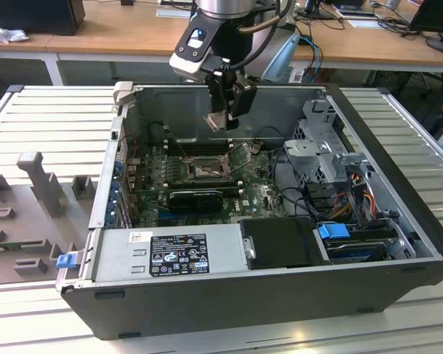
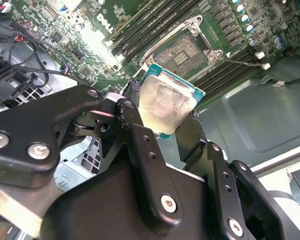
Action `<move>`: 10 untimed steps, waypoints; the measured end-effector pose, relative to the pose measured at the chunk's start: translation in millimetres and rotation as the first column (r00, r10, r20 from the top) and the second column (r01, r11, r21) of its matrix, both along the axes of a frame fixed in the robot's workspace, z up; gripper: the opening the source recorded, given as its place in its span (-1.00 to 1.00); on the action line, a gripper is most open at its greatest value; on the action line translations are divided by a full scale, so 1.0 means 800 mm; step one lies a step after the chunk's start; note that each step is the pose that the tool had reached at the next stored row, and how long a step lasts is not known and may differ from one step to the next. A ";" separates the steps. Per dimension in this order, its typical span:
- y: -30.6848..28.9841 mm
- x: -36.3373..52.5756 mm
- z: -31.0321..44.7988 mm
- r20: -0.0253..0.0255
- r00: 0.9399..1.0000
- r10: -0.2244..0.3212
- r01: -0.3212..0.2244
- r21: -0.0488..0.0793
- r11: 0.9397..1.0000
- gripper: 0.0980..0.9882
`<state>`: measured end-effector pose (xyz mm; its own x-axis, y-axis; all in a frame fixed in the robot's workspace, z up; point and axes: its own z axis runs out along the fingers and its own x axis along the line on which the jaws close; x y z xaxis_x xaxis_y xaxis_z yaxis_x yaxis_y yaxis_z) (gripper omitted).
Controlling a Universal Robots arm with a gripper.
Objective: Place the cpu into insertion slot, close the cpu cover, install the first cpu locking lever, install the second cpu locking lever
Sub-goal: 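Place the cpu into insertion slot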
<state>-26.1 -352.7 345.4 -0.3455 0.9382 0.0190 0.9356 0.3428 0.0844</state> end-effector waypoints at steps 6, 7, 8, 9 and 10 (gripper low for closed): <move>0.0000 0.000 -0.0004 0.000 1.000 -0.025 0.025 0.000 1.000 -0.03; 0.0000 0.000 -0.0005 0.000 1.000 -0.029 0.029 0.000 1.000 -0.03; 0.0000 0.000 -0.0006 0.000 0.999 -0.034 0.034 0.000 0.999 -0.03; 0.0000 0.000 -0.0008 0.000 0.999 -0.041 0.041 0.000 0.999 -0.03; 0.0000 0.000 -0.0009 0.000 0.999 -0.045 0.045 0.000 0.999 -0.03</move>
